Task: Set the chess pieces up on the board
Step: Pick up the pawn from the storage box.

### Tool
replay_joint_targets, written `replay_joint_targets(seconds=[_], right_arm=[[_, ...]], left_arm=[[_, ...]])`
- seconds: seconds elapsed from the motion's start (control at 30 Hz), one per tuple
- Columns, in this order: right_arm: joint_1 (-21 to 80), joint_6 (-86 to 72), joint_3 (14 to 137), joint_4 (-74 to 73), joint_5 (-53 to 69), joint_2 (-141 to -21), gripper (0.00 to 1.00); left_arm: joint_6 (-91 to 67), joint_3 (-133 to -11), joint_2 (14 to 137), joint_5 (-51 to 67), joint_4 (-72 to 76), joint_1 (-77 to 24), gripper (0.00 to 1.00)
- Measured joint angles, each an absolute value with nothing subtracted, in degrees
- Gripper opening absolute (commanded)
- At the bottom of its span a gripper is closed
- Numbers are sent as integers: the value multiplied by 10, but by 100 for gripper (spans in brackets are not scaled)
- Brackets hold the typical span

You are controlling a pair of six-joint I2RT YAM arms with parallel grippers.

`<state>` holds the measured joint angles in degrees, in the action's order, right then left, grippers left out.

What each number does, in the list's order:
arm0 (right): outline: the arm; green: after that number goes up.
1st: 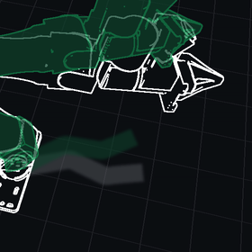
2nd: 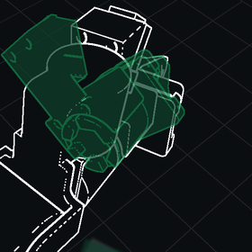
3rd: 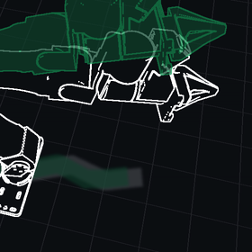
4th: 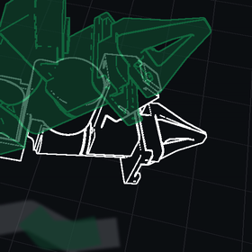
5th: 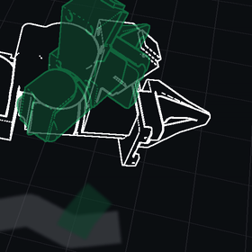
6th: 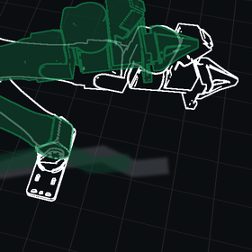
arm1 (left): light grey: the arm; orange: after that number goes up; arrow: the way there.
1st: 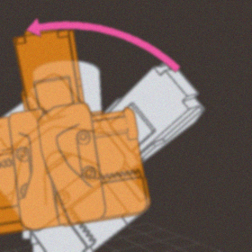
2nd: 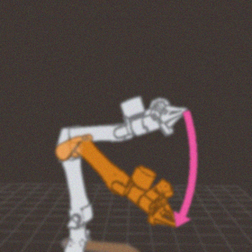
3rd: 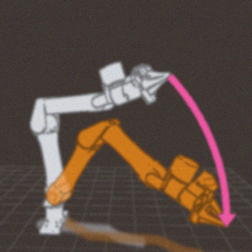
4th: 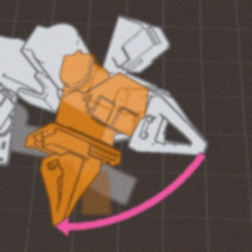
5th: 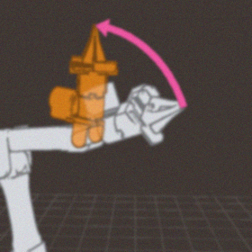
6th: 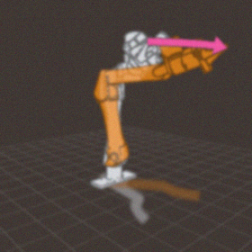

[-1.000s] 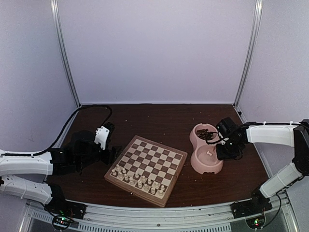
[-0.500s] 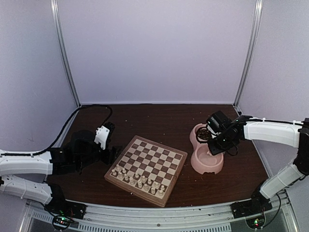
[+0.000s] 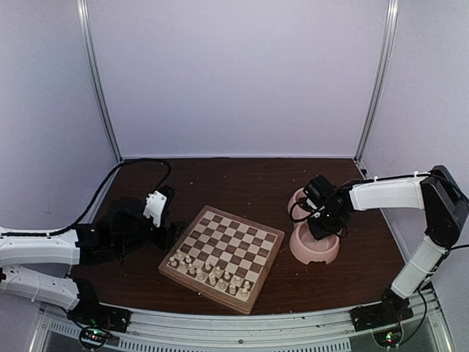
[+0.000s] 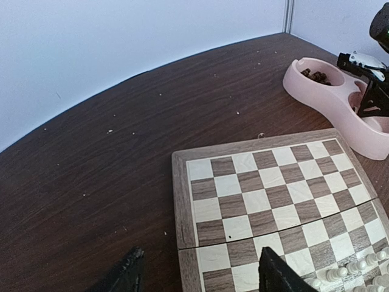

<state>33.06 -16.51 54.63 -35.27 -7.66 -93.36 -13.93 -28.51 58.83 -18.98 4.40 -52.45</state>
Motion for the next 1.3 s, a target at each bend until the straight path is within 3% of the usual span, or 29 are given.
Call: replay_joint_targets(seconds=[0.2,0.43,1.3], right_arm=[[320,-162,555,-329,-55,-962,23],[316,-162,556,-316,-26,-962,5],[324,-209,486,-307,81,-713,8]], left_arm=[[-141,-285,589,-182,44,-524,65],[-143,-286,592,-177,44,-524,65],[-231,-298,603,-58,34,-524,64]])
